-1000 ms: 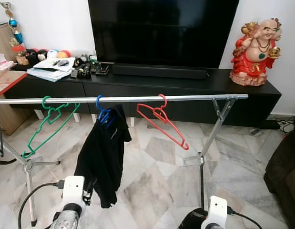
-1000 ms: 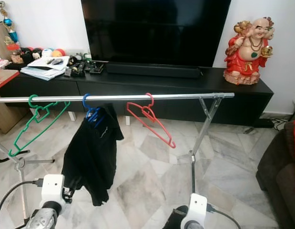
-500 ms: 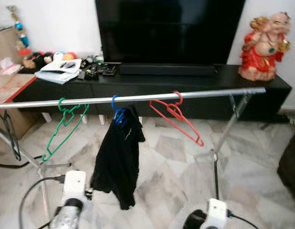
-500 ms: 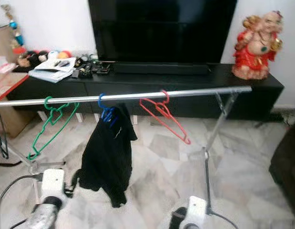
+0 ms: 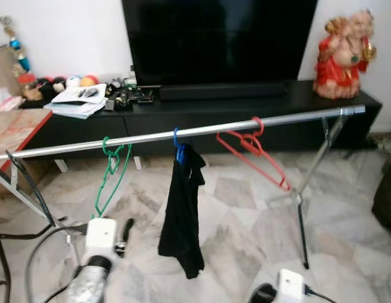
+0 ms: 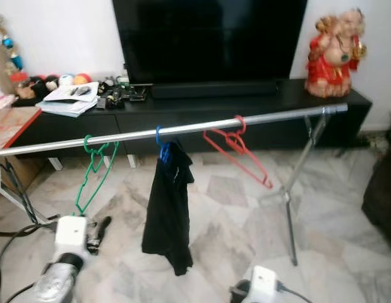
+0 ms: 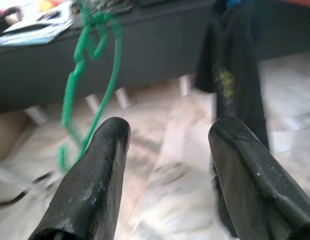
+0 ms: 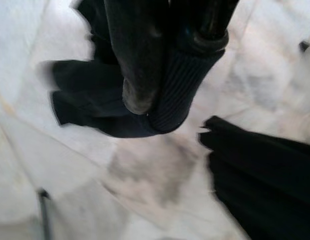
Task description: Hang hanger
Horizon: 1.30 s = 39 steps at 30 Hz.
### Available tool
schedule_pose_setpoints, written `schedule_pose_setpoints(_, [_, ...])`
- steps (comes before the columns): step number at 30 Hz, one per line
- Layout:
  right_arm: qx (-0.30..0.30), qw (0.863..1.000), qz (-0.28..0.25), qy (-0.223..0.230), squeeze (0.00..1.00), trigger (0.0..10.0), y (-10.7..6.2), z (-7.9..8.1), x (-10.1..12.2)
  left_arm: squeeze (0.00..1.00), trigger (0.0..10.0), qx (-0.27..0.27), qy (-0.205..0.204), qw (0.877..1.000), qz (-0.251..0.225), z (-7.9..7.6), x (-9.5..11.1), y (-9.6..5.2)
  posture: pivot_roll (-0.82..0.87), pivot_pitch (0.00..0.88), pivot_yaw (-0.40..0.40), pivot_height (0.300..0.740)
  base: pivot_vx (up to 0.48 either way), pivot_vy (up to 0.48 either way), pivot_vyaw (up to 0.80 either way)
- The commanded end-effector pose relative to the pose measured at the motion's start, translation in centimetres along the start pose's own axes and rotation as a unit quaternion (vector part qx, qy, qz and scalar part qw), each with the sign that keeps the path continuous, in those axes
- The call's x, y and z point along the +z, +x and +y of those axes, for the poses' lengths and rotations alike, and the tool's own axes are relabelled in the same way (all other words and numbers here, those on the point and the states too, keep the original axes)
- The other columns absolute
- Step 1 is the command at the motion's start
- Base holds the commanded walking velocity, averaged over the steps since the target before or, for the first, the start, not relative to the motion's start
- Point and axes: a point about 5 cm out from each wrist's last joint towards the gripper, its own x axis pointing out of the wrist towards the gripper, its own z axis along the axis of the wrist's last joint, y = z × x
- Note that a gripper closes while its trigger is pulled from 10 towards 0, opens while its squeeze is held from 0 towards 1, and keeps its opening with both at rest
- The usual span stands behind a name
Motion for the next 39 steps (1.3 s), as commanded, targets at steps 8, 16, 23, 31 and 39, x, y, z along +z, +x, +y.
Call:
schedule_pose_setpoints(8, [0.008,1.0,-0.013,0.001,0.0,10.0,0.1,0.7,0.7,0.0,10.0,0.007,0.0,1.0,0.0,0.7,0.7,0.2,0.12,0.0,0.033,0.74,0.0,0.408,0.0])
schedule_pose_setpoints(16, [0.011,1.0,-0.012,0.004,0.0,10.0,0.2,0.6,0.9,0.0,10.0,0.011,-0.005,1.0,0.001,0.7,0.9,0.2,0.13,0.0,0.022,0.74,0.0,0.406,-0.25])
schedule_pose_setpoints(23, [0.013,1.0,-0.011,-0.001,0.0,10.0,0.2,0.6,1.0,0.0,10.0,0.009,-0.012,1.0,-0.002,0.7,1.2,0.3,0.14,0.0,0.018,0.74,0.0,0.362,-0.79])
schedule_pose_setpoints(31, [0.014,1.0,-0.008,-0.002,0.0,10.0,0.2,0.6,0.9,0.0,10.0,-0.007,-0.022,1.0,-0.018,0.6,1.9,0.3,0.15,0.0,0.012,0.74,0.0,0.0,-0.78])
schedule_pose_setpoints(39, [0.013,1.0,-0.001,-0.008,0.0,10.0,0.2,0.3,0.6,0.0,10.0,-0.005,-0.018,0.999,-0.03,0.6,2.7,0.5,0.15,0.0,0.008,0.74,0.0,0.0,-0.77])
